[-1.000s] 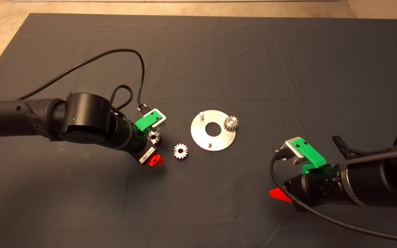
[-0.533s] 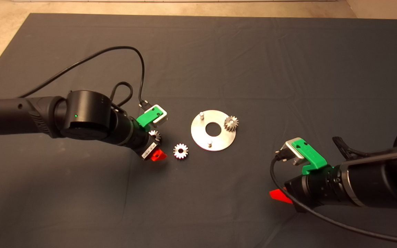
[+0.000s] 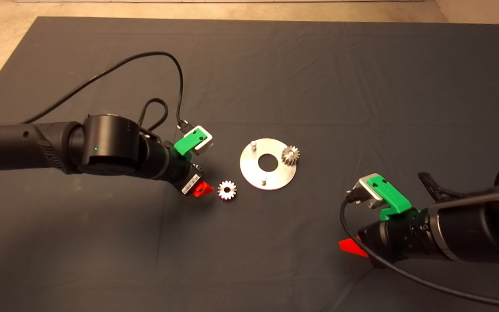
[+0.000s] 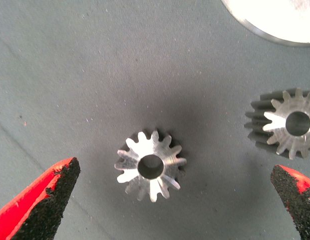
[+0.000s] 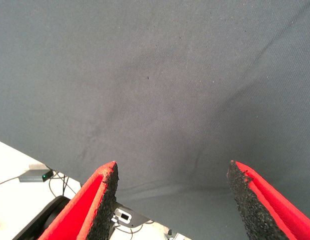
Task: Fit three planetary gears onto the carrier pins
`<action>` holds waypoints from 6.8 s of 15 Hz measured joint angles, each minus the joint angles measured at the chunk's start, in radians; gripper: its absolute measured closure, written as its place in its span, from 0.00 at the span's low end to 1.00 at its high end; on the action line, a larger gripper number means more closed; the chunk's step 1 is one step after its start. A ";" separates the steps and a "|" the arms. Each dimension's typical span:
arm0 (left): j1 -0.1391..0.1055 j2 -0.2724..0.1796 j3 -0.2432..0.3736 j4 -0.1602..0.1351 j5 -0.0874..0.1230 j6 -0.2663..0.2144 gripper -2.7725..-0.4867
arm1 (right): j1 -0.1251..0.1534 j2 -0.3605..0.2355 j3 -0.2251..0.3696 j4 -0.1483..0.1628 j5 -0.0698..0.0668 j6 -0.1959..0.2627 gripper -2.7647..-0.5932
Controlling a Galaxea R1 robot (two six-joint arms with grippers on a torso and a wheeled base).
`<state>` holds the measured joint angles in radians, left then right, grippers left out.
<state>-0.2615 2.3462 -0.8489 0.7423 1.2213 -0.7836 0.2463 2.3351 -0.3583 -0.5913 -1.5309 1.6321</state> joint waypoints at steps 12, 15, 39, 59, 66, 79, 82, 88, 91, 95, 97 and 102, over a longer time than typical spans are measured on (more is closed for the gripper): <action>0.053 0.000 -0.033 0.044 -0.051 0.012 0.01 | 0.000 0.000 0.000 0.000 0.000 0.000 0.53; 0.053 0.000 -0.033 0.044 -0.063 0.012 0.04 | 0.000 0.000 0.000 0.000 0.000 0.000 0.53; 0.070 -0.006 -0.033 0.063 -0.097 0.018 0.37 | 0.000 -0.012 0.000 0.000 0.000 0.000 0.53; 0.082 -0.019 -0.017 0.077 -0.103 0.026 0.66 | 0.000 -0.081 0.002 0.000 0.000 0.000 0.53; 0.088 -0.019 -0.015 0.099 -0.118 0.026 0.74 | 0.001 -0.120 0.002 0.000 0.000 -0.010 0.53; 0.118 -0.019 -0.013 0.144 -0.122 0.030 0.78 | 0.004 -0.177 0.002 0.000 0.000 -0.038 0.53; 0.121 -0.019 -0.007 0.151 -0.122 0.031 0.79 | 0.004 -0.191 0.002 0.000 -0.001 -0.046 0.53; 0.130 -0.029 0.008 0.159 -0.125 0.039 0.85 | 0.009 -0.239 0.002 0.000 -0.001 -0.072 0.53; 0.131 -0.042 0.016 0.155 -0.126 0.039 0.87 | 0.009 -0.271 0.002 0.001 0.000 -0.092 0.53; 0.131 -0.063 0.019 0.155 -0.131 0.065 0.90 | 0.009 -0.295 0.002 0.003 -0.001 -0.107 0.53; 0.131 -0.066 0.019 0.155 -0.133 0.068 0.91 | 0.009 -0.297 0.002 0.003 -0.002 -0.110 0.53; 0.130 -0.067 0.019 0.154 -0.134 0.108 0.93 | 0.009 -0.300 0.002 0.006 0.000 -0.113 0.53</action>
<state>-0.1313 2.2788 -0.8302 0.8962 1.0877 -0.6754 0.2557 2.0353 -0.3560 -0.5850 -1.5313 1.5191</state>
